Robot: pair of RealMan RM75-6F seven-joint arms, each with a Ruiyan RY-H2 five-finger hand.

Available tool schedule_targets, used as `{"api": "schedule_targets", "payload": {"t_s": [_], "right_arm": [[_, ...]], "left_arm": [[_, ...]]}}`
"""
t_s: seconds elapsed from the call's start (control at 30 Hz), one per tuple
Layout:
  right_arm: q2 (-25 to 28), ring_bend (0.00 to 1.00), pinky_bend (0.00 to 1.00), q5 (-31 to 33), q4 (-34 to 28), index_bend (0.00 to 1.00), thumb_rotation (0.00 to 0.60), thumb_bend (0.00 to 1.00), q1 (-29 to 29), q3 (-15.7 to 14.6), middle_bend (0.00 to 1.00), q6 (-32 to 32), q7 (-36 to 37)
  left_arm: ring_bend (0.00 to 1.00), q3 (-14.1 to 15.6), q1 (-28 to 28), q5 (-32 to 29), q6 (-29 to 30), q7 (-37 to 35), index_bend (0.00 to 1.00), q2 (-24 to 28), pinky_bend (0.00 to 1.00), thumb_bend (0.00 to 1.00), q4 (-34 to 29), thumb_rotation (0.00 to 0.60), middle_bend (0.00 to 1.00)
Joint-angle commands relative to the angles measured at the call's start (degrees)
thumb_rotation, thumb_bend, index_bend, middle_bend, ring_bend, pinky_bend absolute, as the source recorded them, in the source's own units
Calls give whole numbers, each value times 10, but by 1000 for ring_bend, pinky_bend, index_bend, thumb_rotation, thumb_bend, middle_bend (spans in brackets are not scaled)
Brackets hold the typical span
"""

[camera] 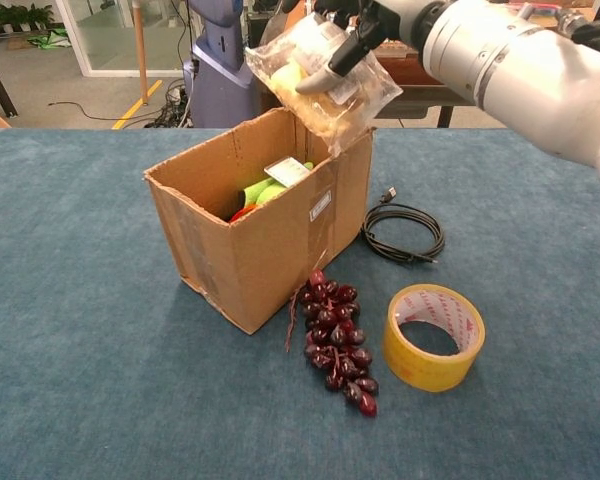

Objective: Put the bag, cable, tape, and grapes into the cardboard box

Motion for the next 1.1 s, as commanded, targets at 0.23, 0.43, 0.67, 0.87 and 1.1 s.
{"api": "schedule_targets", "payload": {"t_s": [0.23, 0.43, 0.67, 0.87, 1.1], "right_arm": [[38, 215, 460, 35, -17, 10, 600, 0, 10, -15, 142, -93, 15], [46, 140, 385, 25, -24, 0, 600, 0, 7, -16, 31, -83, 24], [74, 136, 363, 0, -65, 0, 600, 0, -12, -33, 69, -37, -22], [128, 190, 373, -25, -107, 117, 600, 0, -47, -69, 237, 24, -135], [175, 278, 461, -53, -121, 192, 600, 0, -86, -86, 325, 65, -139]], "left_arm": [[143, 0, 0, -1, -1, 3, 193, 0, 367, 24, 0, 600, 186], [143, 0, 0, -2, -1, 4, 193, 0, 367, 24, 0, 600, 186], [143, -1, 0, -4, -1, 3, 193, 0, 367, 24, 1, 600, 186], [143, -1, 1, -5, 0, 9, 193, -3, 367, 24, 1, 600, 186], [143, -4, -1, -17, -4, 19, 193, -7, 367, 24, 3, 600, 186]]}}
